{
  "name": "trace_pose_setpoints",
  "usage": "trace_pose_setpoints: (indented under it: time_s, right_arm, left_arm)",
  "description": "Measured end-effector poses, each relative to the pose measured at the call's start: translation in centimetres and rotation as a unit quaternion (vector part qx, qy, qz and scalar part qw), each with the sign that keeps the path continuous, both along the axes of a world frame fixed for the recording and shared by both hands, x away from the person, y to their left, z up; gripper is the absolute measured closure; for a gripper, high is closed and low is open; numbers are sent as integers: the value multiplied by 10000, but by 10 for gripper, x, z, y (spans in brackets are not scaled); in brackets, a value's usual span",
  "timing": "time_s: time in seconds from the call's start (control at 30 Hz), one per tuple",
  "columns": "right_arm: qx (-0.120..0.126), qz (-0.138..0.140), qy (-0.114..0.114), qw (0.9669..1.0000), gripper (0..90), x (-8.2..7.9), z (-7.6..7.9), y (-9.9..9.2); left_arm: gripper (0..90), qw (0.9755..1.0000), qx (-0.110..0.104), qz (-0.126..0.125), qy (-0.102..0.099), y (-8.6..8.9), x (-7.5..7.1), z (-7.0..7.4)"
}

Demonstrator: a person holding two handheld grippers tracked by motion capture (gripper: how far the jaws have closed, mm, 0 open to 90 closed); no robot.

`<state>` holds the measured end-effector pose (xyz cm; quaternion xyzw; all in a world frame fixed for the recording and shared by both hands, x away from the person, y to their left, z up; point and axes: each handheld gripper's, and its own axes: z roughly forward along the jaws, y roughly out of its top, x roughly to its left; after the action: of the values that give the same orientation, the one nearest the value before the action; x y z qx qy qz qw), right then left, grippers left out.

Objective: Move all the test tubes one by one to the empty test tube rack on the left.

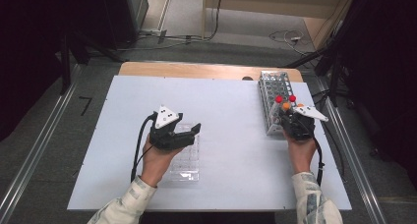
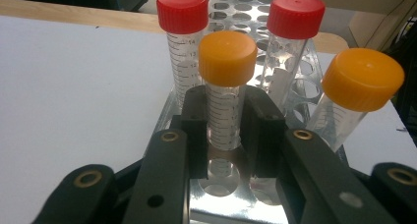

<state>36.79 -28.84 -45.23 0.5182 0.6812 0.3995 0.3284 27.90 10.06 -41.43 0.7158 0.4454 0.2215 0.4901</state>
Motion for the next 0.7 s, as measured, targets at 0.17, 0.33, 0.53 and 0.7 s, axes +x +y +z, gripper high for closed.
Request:
trace_pose_setpoints:
  time_s: [0.17,0.33,0.53,0.7]
  right_arm:
    - [68,-2,-222,9997,714,-5,11,-2]
    - [136,-17,-576,9982,716,-16,32,-3]
    - [187,7,-774,9968,717,-27,51,-4]
    - [206,154,-802,9964,717,-33,57,1]
  left_arm:
    - [286,10000,-14,15,-18,0,0,1]
    - [255,10000,-8,37,-4,-1,0,0]
    - [236,10000,-14,57,1,-1,0,1]
    - [208,9999,-43,101,-8,0,0,2]
